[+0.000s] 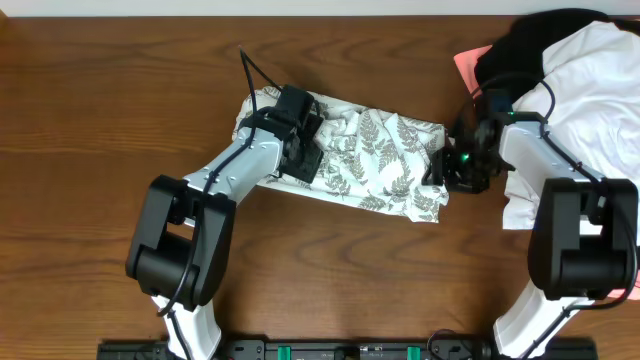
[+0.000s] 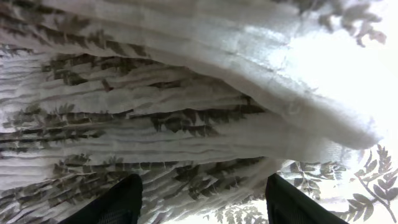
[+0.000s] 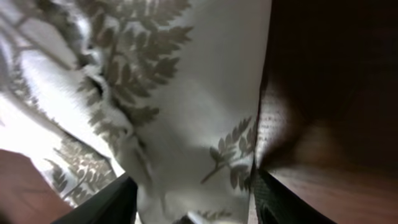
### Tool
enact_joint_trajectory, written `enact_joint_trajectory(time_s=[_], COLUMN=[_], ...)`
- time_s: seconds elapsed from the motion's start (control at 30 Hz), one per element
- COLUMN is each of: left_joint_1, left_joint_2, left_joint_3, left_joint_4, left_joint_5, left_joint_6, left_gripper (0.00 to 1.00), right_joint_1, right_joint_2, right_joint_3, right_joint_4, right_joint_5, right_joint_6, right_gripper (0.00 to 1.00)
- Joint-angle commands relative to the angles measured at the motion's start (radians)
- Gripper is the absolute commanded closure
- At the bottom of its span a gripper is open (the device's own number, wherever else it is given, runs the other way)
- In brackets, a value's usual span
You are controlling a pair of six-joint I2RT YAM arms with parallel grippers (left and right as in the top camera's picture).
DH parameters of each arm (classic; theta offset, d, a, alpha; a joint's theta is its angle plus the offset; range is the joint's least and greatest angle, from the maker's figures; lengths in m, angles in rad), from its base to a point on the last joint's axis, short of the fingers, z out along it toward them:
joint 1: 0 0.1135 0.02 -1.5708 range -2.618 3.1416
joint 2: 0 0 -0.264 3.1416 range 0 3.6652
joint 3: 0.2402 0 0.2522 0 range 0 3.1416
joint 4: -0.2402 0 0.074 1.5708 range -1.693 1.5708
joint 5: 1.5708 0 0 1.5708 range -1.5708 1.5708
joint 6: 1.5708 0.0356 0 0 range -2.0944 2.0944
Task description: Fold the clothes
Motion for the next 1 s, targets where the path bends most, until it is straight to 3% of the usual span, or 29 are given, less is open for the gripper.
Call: enact_joint_trajectory(time_s=[0.0,0.27,0.4,0.5,0.57,0.97], left_joint_1=[0.000,0.000,0.000,0.000,0.000,0.000], left_joint_2=[0.010,0.010,0.010,0.010,0.010,0.010], left_joint_3=[-0.010,-0.010,-0.010,-0.010,-0.010,-0.010], left_joint_4=[-0.006,-0.006,-0.006,-0.006,-0.006,-0.012], left_joint_5=[0.002,0.002,0.002,0.002,0.002,0.002], left_joint_6=[-0.009,-0.009,-0.009,-0.009,-0.009,-0.009], left_gripper=[0.36,0.36,0.36,0.36,0.36,0.36], right_joint_1=[-0.002,0.032,0.060,0.072,0.072,0.010], right_joint_2=[0.029,0.108,0.128,0.128,0.128,0.097], right_joint_3=[-0.006,-0.013,-0.013,-0.013,-0.013,-0.010], right_joint_4=[0.014,0.044,0.077,0.100,0.114,0.094], right_joint_5=[-0.021,-0.046,-0.070,-0.070,-0.070,0.039], right_joint_6=[-0.012,-0.012,-0.012,-0.004,0.003,0.006], right_gripper=[0.43,0.43,0.50,0.72,0.99,0.99])
